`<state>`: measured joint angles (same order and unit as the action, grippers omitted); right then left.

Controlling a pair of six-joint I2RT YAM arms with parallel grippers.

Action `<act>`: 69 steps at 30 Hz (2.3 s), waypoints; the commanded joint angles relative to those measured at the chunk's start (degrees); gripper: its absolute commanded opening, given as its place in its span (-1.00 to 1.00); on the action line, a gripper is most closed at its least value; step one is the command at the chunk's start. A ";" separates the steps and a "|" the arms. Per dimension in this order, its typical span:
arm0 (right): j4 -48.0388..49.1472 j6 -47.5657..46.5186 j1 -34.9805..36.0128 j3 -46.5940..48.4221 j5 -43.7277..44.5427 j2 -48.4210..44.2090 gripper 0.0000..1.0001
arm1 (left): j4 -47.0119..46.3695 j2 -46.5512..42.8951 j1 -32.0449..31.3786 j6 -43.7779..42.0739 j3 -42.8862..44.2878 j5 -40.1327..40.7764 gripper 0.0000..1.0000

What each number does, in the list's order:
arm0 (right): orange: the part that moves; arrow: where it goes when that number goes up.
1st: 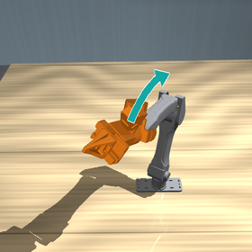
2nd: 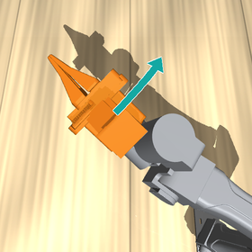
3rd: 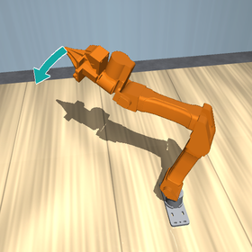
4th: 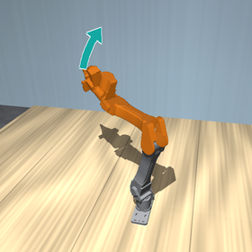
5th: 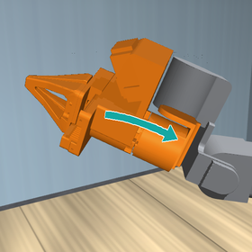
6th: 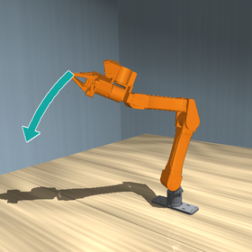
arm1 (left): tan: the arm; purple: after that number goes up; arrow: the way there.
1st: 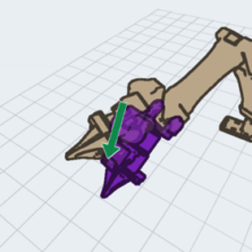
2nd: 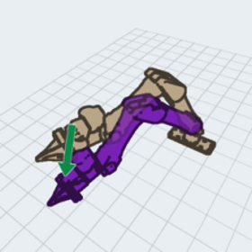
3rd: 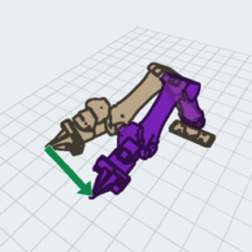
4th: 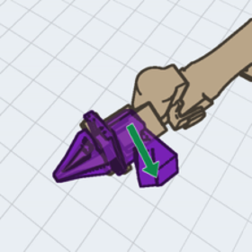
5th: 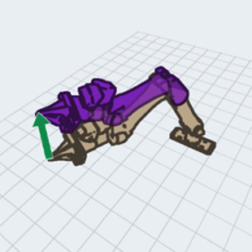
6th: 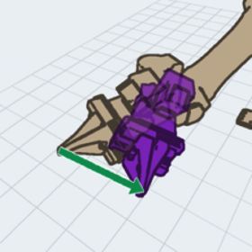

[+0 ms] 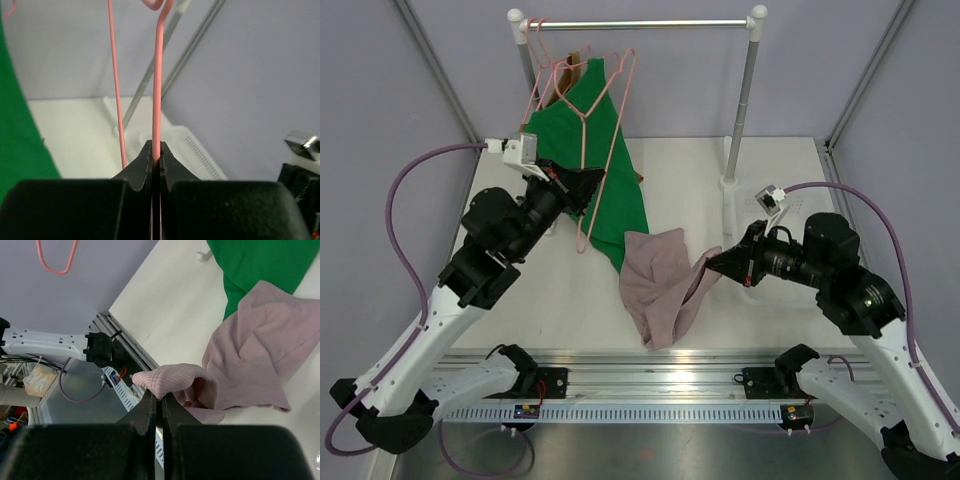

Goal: Remove the tank top from the hanger

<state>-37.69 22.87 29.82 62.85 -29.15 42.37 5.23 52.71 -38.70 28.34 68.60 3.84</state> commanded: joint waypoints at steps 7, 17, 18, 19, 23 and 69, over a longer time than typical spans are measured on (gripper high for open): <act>2.27 -1.08 6.02 -4.05 11.72 16.77 0.16 | 25.06 14.41 -0.24 -0.74 15.32 8.29 -1.00; 3.06 -1.43 6.48 -7.91 18.51 13.53 0.99 | 31.77 32.69 2.39 -4.78 40.26 7.60 -1.00; 3.06 -1.60 6.48 -8.27 18.42 12.92 0.99 | 32.12 34.20 3.09 -4.70 42.13 6.89 -1.00; 3.06 -1.78 6.48 -9.14 18.60 12.65 0.99 | 32.90 35.52 4.15 -4.61 43.97 6.54 -1.00; 3.24 -1.43 6.48 -10.64 19.65 10.72 0.99 | 35.37 43.43 7.40 -4.17 54.69 4.61 -1.00; 5.79 9.02 24.66 -5.63 44.25 50.78 0.99 | 33.59 -6.36 16.81 -7.50 5.42 -1.20 0.98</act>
<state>-31.29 29.19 53.15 55.20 9.04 90.52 36.05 49.56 -21.89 23.11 78.30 2.74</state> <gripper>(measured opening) 0.993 0.987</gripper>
